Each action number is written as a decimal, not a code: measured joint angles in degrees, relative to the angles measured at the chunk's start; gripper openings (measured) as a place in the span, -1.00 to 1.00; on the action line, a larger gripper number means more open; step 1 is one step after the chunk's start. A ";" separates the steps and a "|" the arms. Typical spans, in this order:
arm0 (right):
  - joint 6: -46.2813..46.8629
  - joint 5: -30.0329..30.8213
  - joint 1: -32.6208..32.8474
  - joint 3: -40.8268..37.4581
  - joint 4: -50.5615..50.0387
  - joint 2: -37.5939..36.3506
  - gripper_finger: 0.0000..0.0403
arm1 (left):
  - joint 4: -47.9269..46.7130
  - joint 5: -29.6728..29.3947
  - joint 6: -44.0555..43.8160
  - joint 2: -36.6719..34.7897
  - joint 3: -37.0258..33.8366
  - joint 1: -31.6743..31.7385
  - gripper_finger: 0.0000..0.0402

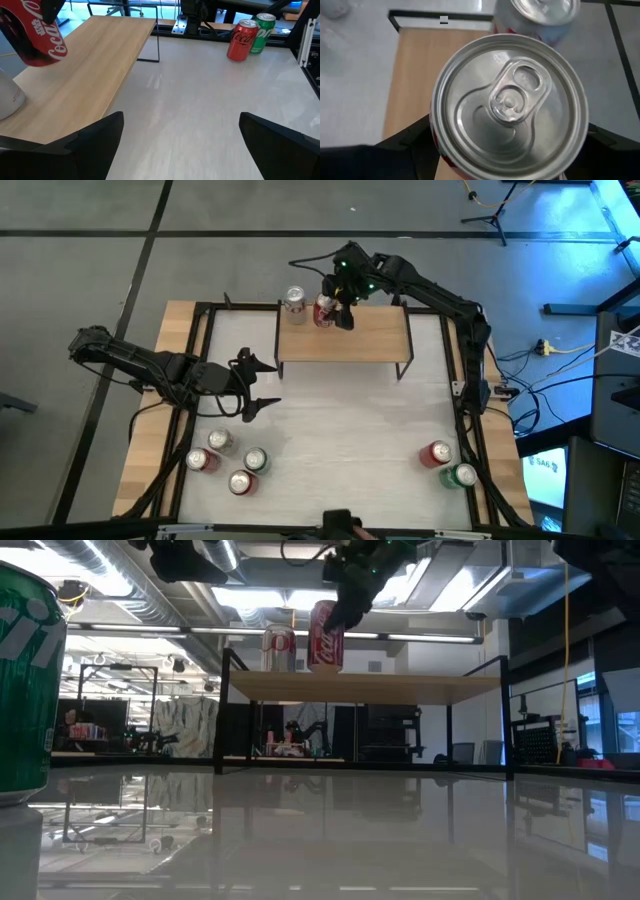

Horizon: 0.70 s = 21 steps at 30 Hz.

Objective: Place canned beverage on shelf
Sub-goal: Put the top red-white soda can on the shelf

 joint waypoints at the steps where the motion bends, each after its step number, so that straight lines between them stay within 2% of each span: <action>1: -0.62 0.00 -0.30 0.00 0.02 0.00 0.53 | 0.00 0.00 0.01 0.00 0.00 0.00 0.93; 5: -1.36 -0.21 -1.70 0.00 0.78 -0.02 0.53 | 0.00 0.00 0.39 0.00 0.00 0.00 0.93; 11: -1.41 -4.02 -3.39 0.00 0.83 1.26 0.53 | 0.00 -0.24 0.43 0.00 0.00 0.02 0.93; 21: -3.71 -3.37 -3.32 0.00 1.68 4.25 0.53 | 0.00 -0.24 0.43 0.00 0.00 0.02 0.93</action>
